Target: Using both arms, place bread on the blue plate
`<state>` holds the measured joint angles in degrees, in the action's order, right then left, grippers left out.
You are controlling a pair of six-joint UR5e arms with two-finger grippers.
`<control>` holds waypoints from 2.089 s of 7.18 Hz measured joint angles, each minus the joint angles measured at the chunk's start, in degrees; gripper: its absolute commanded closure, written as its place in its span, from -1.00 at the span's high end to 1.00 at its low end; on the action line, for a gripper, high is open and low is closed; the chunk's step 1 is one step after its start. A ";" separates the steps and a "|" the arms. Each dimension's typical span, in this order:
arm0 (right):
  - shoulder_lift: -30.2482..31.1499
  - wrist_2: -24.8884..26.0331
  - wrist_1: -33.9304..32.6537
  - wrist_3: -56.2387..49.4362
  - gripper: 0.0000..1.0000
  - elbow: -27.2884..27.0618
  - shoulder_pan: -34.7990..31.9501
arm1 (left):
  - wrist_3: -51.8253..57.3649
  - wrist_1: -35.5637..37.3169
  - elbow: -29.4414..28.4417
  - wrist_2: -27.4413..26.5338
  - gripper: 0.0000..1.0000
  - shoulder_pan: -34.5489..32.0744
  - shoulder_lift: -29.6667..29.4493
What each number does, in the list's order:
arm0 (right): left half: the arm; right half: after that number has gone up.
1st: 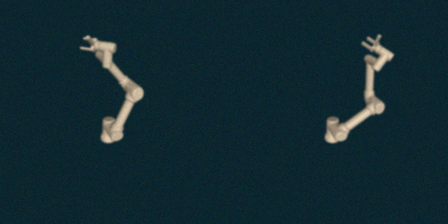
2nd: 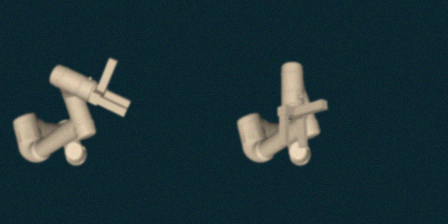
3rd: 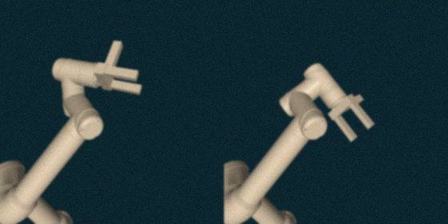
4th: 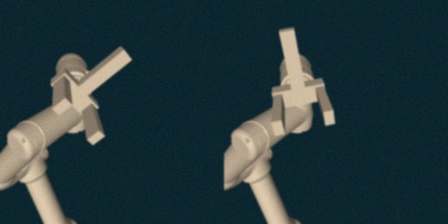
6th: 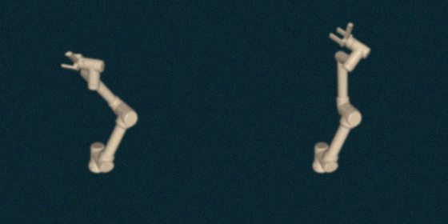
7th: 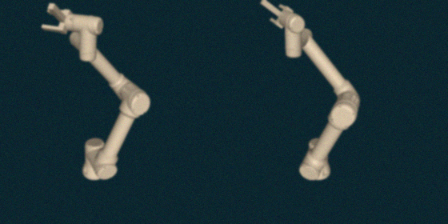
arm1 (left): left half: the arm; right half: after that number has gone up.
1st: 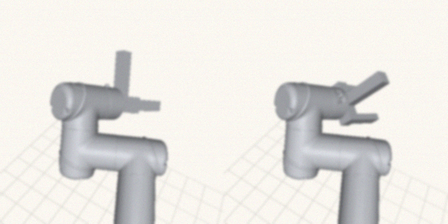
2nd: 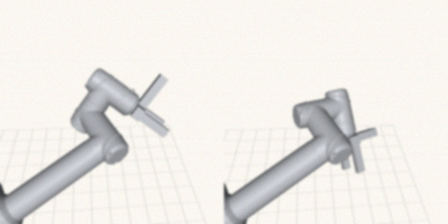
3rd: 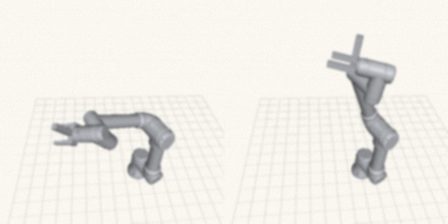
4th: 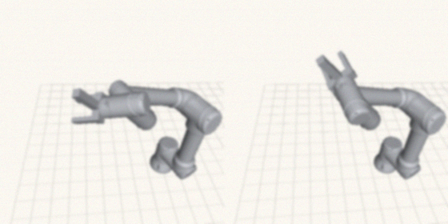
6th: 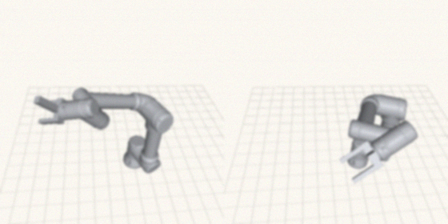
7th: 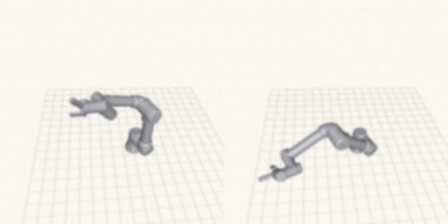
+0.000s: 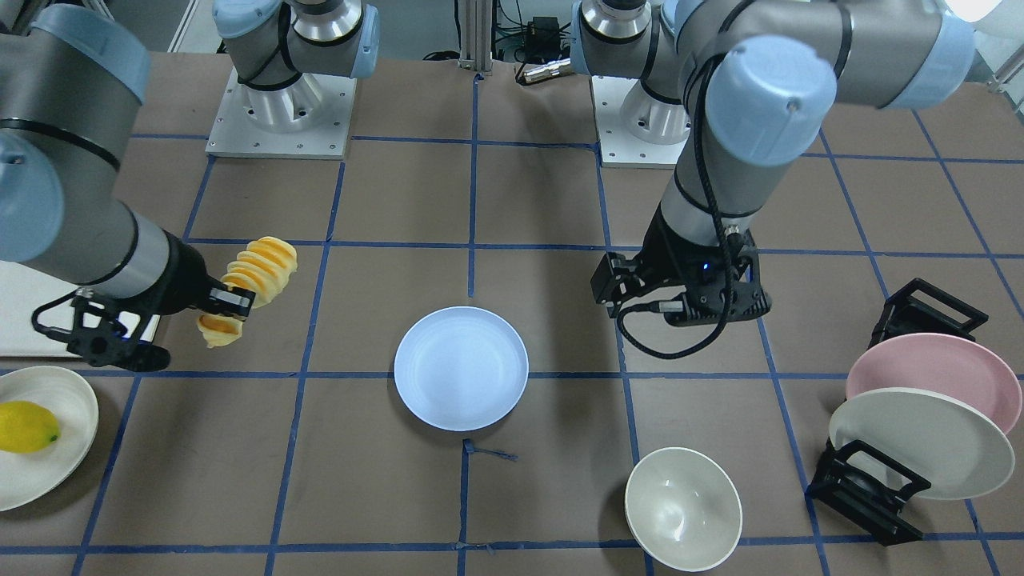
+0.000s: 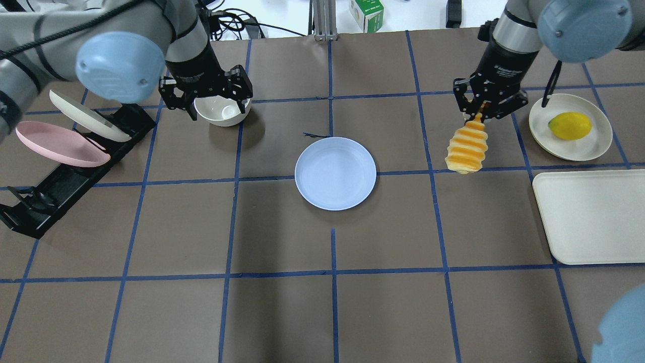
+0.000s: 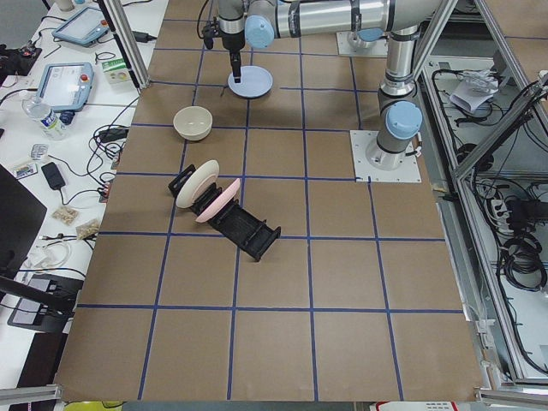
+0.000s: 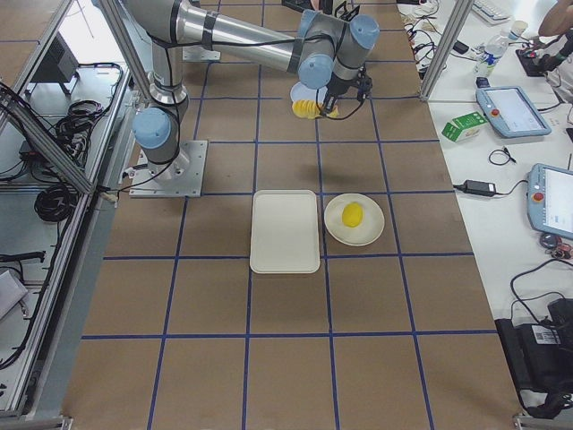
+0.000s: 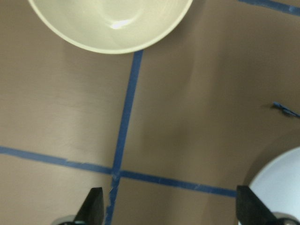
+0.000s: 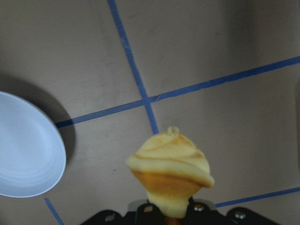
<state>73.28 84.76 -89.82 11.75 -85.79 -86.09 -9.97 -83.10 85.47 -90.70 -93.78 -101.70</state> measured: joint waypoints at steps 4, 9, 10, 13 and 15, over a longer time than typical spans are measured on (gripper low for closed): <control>-4.41 -3.96 -9.30 15.07 -1.00 0.48 -13.36 | 1.24 -5.29 -0.58 0.24 1.00 0.14 7.08; -14.47 -3.97 -22.74 9.48 -1.00 0.42 -20.24 | 1.44 -7.34 0.47 -0.07 1.00 0.31 10.46; -15.53 -4.00 -23.29 8.60 -1.00 0.40 -20.31 | 1.44 -7.34 0.44 -0.01 1.00 0.26 10.85; -17.55 -4.07 -25.27 8.18 0.99 0.37 -20.94 | 1.46 -7.34 0.49 0.01 1.00 0.34 11.76; -17.81 -4.04 -25.45 6.77 1.00 0.21 -21.26 | 1.58 -7.34 0.39 -0.20 1.00 0.56 12.13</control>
<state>55.46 80.72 -115.27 18.51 -85.58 -107.35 -8.39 -90.44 85.86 -90.89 -93.22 -89.57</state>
